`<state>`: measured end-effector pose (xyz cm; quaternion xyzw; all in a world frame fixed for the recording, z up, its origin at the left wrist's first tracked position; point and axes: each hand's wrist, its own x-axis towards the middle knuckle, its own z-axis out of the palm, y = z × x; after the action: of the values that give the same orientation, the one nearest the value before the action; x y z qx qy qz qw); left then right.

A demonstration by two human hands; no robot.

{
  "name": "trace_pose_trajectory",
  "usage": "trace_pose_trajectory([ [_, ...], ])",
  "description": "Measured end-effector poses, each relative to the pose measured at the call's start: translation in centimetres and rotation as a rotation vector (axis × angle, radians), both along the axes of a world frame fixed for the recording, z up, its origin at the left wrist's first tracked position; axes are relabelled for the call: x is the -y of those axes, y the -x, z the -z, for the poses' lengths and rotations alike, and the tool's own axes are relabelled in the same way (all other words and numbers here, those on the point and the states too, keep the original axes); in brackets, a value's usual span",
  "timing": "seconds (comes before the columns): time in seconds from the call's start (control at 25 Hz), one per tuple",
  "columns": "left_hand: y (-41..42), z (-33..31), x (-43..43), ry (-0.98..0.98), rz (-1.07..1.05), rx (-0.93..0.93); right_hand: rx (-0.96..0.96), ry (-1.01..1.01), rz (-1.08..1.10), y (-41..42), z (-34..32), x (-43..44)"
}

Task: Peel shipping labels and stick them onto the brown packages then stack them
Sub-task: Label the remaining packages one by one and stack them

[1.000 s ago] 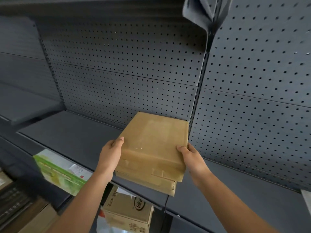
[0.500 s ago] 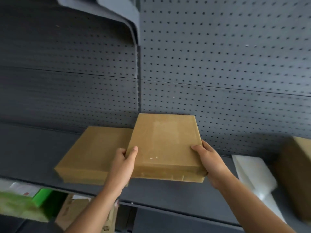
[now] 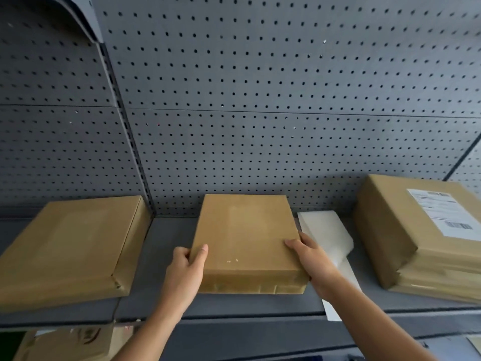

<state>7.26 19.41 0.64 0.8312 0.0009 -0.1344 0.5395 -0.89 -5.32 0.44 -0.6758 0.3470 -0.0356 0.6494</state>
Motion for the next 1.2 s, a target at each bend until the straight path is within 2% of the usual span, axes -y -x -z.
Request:
trace_pose_trajectory([
  [0.32,0.8,1.9,-1.0,-0.016,-0.11,-0.008,0.006,0.035,-0.046,-0.7,2.5,-1.2],
  [0.64,0.5,2.5,-1.1,-0.02,-0.114,0.004,0.032,0.005,-0.058,-0.7,2.3,-1.0],
  [0.8,-0.2,1.5,-1.3,-0.1,-0.069,0.122,0.072,0.096,-0.064,0.1,0.8,0.4],
  [0.92,-0.8,-0.9,0.2,-0.109,0.024,0.324,0.093,0.24,0.005,1.2,-0.4,3.4],
  [1.04,-0.8,-2.5,4.4,-0.085,0.209,0.482,0.102,0.361,0.098,2.9,-1.5,6.8],
  [1.2,0.5,-3.1,12.3,0.098,0.524,0.435,0.082,0.417,0.148,4.8,-1.9,9.9],
])
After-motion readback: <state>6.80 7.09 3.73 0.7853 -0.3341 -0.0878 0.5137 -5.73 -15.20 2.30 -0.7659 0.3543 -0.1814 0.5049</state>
